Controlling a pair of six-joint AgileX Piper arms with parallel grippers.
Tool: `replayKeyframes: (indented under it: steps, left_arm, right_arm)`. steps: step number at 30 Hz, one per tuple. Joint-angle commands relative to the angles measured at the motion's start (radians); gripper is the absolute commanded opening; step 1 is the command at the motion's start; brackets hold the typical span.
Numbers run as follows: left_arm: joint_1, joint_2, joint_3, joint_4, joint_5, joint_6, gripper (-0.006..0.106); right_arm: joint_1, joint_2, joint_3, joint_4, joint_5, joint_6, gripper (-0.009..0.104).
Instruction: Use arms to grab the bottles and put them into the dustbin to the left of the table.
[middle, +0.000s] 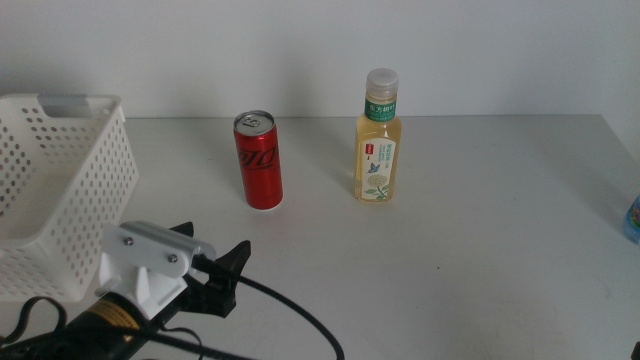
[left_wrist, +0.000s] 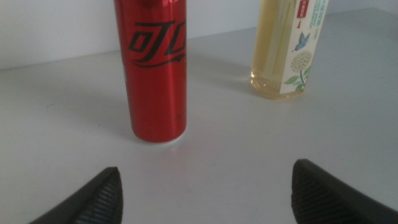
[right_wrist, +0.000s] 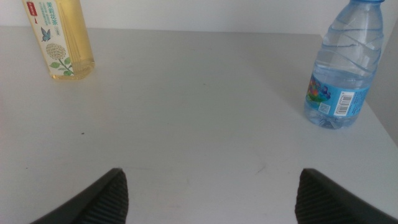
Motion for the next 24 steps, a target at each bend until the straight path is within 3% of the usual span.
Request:
replayKeyframes:
  steps: [1, 9, 18, 24]
  left_arm:
    - [-0.007, 0.019, -0.071, 0.0, -0.153, -0.023, 0.092]
    - [0.009, 0.129, -0.292, -0.019, 0.024, -0.026, 0.092]
    - [0.099, 0.203, -0.523, 0.142, 0.192, -0.078, 0.092]
    - [0.104, 0.311, -0.651, 0.15, 0.202, -0.093, 0.092]
  right_arm:
    - [-0.005, -0.021, -0.01, -0.013, -0.069, -0.009, 0.071]
    - [-0.005, -0.021, -0.01, -0.013, -0.069, -0.009, 0.071]
    - [-0.005, -0.021, -0.01, -0.013, -0.069, -0.009, 0.071]
    - [-0.005, -0.021, -0.01, -0.013, -0.069, -0.009, 0.071]
